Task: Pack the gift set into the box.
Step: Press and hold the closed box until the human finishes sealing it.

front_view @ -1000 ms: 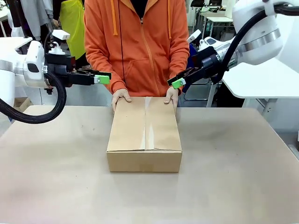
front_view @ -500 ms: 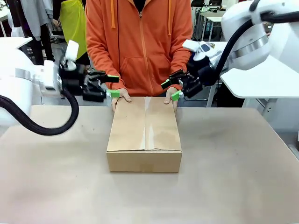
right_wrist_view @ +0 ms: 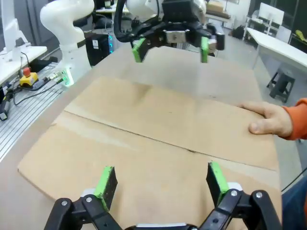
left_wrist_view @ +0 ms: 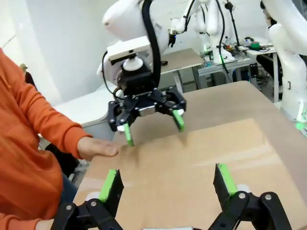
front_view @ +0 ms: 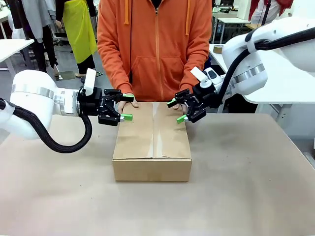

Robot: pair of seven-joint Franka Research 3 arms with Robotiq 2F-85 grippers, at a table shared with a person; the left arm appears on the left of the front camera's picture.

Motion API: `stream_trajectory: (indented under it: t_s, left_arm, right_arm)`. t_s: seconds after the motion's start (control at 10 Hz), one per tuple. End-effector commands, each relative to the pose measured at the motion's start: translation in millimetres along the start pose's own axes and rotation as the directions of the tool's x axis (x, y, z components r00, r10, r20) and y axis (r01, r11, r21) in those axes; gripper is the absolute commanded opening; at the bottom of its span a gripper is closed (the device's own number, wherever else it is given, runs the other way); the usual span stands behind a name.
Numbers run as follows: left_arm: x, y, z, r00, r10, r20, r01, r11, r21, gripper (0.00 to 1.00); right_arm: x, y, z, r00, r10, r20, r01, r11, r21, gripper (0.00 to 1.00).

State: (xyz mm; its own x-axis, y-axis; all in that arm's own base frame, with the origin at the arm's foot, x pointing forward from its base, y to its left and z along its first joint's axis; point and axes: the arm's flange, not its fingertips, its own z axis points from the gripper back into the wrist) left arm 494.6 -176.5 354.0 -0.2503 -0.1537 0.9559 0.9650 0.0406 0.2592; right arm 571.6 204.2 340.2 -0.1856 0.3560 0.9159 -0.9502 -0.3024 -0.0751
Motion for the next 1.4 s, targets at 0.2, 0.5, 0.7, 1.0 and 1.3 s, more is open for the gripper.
stream_trajectory:
  t_s: [0.2,0.5,0.7,1.0,1.3]
  left_arm:
    - [-48,-7,-3,0.995,0.039,-0.09,-0.042,0.999,-0.03,1.0]
    - [-58,-9,-13,0.98,0.077,-0.182,-0.095,0.991,-0.096,1.0]
    - [-58,-5,-17,0.975,0.094,-0.202,-0.118,0.987,-0.11,1.0]
    - [-52,-7,-13,0.984,0.092,-0.152,-0.106,0.991,-0.084,1.0]
    - [-52,-7,-13,0.984,0.092,-0.152,-0.106,0.991,-0.084,1.0]
  right_arm:
    - [9,57,-33,0.984,-0.111,-0.139,0.105,0.993,-0.044,1.0]
    - [-3,67,-15,0.982,-0.143,-0.124,0.113,0.969,-0.22,1.0]
    - [-16,63,-8,0.98,-0.179,-0.091,0.149,0.952,-0.268,1.0]
    - [-10,60,-1,0.976,-0.185,-0.111,0.157,0.962,-0.223,1.0]
    - [-10,60,-1,0.976,-0.185,-0.111,0.157,0.962,-0.223,1.0]
